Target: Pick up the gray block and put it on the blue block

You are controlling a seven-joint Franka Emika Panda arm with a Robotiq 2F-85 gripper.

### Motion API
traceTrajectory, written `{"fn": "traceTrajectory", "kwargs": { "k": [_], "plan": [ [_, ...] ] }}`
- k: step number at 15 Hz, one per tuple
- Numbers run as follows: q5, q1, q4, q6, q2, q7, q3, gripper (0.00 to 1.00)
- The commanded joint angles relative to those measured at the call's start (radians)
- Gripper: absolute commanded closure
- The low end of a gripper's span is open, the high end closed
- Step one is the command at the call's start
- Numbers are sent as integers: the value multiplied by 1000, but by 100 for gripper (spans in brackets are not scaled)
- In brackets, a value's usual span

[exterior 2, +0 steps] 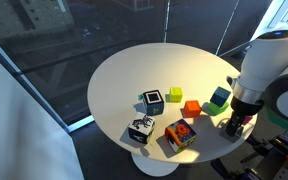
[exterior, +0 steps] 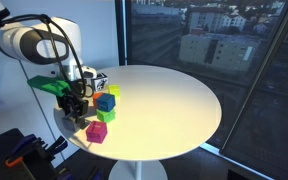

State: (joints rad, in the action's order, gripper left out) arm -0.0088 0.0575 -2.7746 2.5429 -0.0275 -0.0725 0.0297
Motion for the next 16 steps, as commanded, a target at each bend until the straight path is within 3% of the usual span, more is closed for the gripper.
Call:
{"fn": "traceTrajectory", "kwargs": {
  "k": [1,16],
  "plan": [
    [35,0,2,-46,-56,-9,7,70],
    [45,-13,44,-201,-259,41,-5,72]
  ]
}}
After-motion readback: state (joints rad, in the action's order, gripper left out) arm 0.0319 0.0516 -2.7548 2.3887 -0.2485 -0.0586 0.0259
